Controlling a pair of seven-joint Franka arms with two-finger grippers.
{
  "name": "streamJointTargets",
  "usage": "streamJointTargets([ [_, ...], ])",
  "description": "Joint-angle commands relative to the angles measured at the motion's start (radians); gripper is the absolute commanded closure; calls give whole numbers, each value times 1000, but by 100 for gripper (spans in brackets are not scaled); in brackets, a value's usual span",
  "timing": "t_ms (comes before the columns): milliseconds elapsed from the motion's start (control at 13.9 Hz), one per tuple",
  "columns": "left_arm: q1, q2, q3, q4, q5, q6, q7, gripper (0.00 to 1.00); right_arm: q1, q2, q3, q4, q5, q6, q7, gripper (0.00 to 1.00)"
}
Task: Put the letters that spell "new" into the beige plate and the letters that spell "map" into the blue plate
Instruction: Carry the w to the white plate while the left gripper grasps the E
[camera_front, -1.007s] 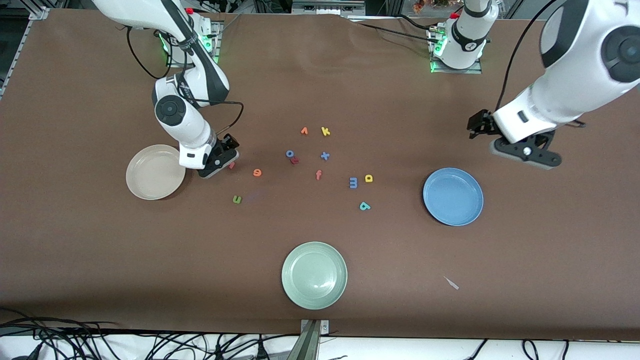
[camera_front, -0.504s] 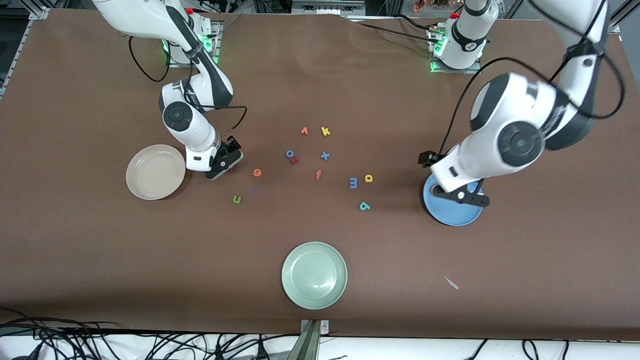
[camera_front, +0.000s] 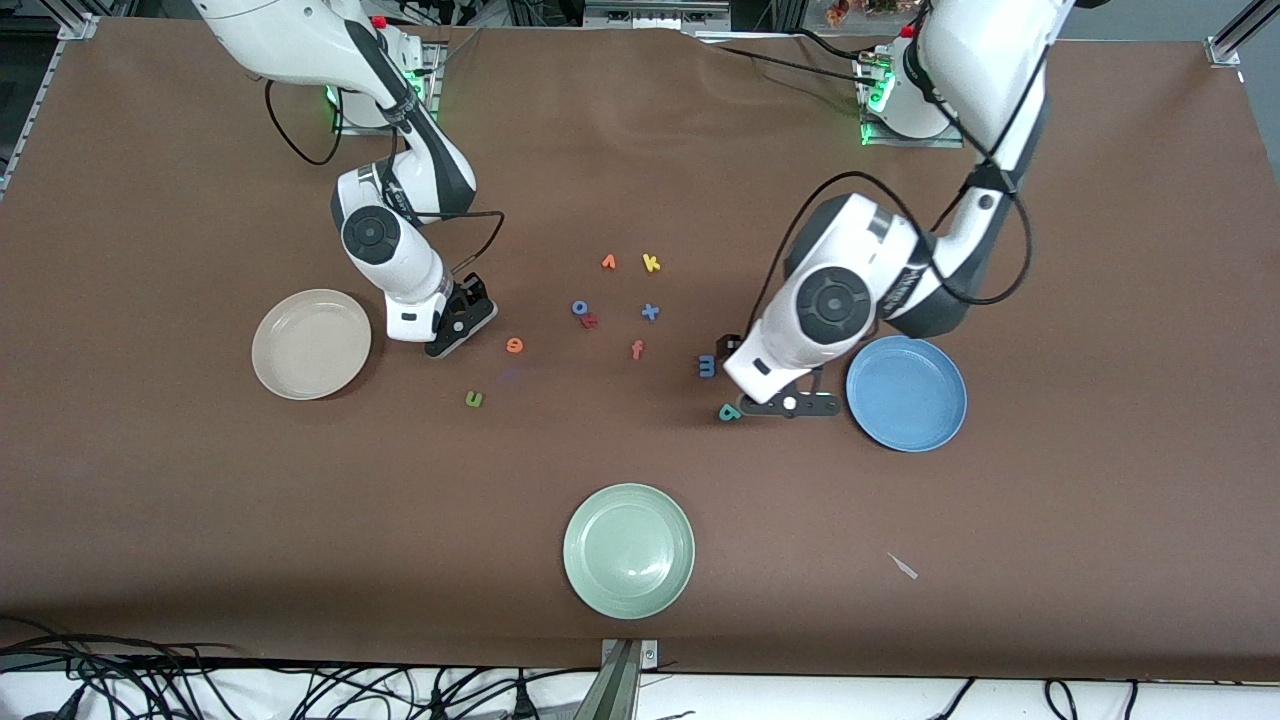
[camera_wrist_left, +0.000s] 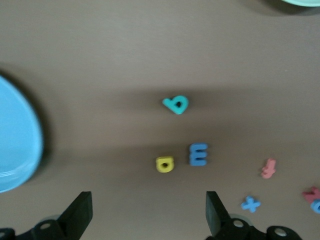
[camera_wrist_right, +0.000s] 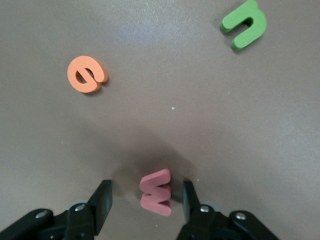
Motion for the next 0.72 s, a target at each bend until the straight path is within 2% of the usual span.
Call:
streamJointTargets([
  [0,-32,55,12,18,-24,55,-20,0,1,5,0,-5,-12,19,-15,56],
  [288,-98,132,13,9,-14,129,-24,0,1,3,0,-3,-10,13,-14,96],
  [432,-121,169,16,9,-10,139,-23,0,1,-24,2,4,-10,5,-15,100],
  [648,-122,184,16,8,-10,156,-23,0,-2,-102,-16,27,-6,-149,-3,100],
])
